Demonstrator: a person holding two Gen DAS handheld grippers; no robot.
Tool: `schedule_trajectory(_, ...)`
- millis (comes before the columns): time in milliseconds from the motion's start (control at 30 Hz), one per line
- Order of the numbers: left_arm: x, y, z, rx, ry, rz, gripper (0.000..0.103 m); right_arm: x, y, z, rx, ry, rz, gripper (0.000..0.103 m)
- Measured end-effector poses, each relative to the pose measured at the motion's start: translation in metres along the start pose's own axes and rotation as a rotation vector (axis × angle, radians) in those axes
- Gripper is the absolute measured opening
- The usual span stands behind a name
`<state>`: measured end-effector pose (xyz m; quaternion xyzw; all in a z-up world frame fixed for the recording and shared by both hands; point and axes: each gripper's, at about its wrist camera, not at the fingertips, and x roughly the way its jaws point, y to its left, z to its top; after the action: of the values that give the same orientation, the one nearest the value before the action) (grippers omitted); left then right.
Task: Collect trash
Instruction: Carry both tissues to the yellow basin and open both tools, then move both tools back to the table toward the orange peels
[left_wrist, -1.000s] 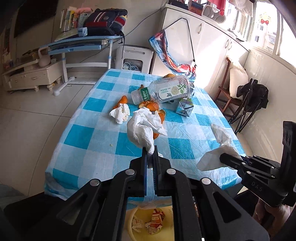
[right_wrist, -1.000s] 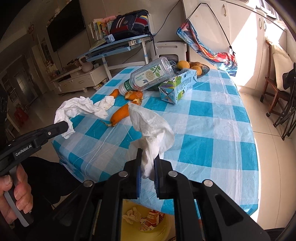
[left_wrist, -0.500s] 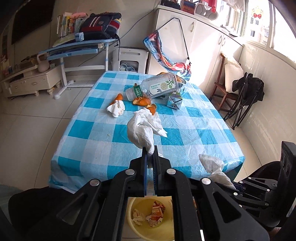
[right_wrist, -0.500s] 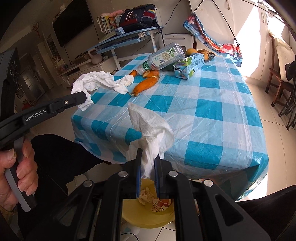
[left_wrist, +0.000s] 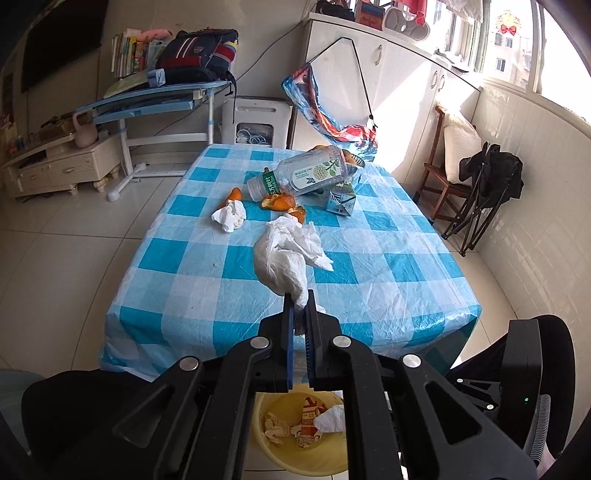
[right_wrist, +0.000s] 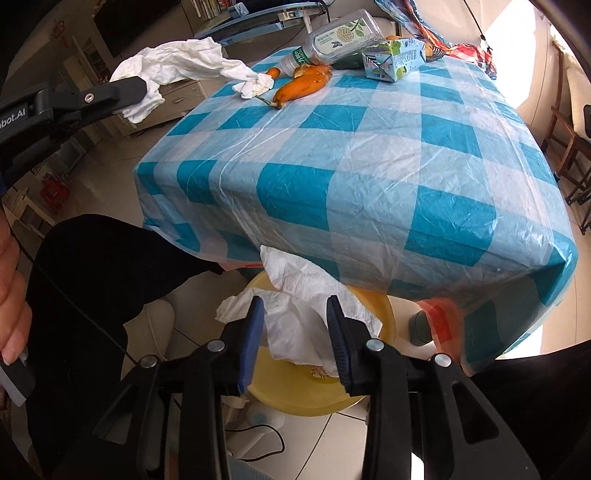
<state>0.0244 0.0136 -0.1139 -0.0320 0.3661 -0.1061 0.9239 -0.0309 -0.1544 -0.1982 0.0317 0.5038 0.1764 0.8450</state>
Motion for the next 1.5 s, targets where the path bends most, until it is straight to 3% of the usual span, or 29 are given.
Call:
schedule_trajectory(167,-0.001,-0.008,-0.008,0.018,0.021,-0.011,0.006,-0.013,-0.005,0.003,0.031,-0.073,-0.007,0.038)
schedule_trajectory(300,0.000,-0.014,-0.017,0.031,0.044,-0.023,0.006,-0.034,-0.011,0.005,0.063,-0.196,-0.018,0.051)
schedule_trajectory(467,0.007,-0.021,-0.032,0.042,0.100,-0.045,0.006,-0.051,-0.020,0.008,0.103,-0.296,-0.040,0.053)
schedule_trajectory(1000,0.052,-0.046,-0.093,0.090,0.387,-0.122,0.007,-0.060,-0.027,0.010,0.138,-0.357,-0.070,0.057)
schedule_trajectory(1233,0.052,-0.041,-0.091,0.083,0.392,-0.086,0.034,-0.060,-0.027,0.011,0.133,-0.357,-0.074,0.058)
schedule_trajectory(1500,0.048,-0.039,-0.085,0.078,0.372,-0.073,0.041,-0.060,-0.027,0.011,0.134,-0.358,-0.074,0.059)
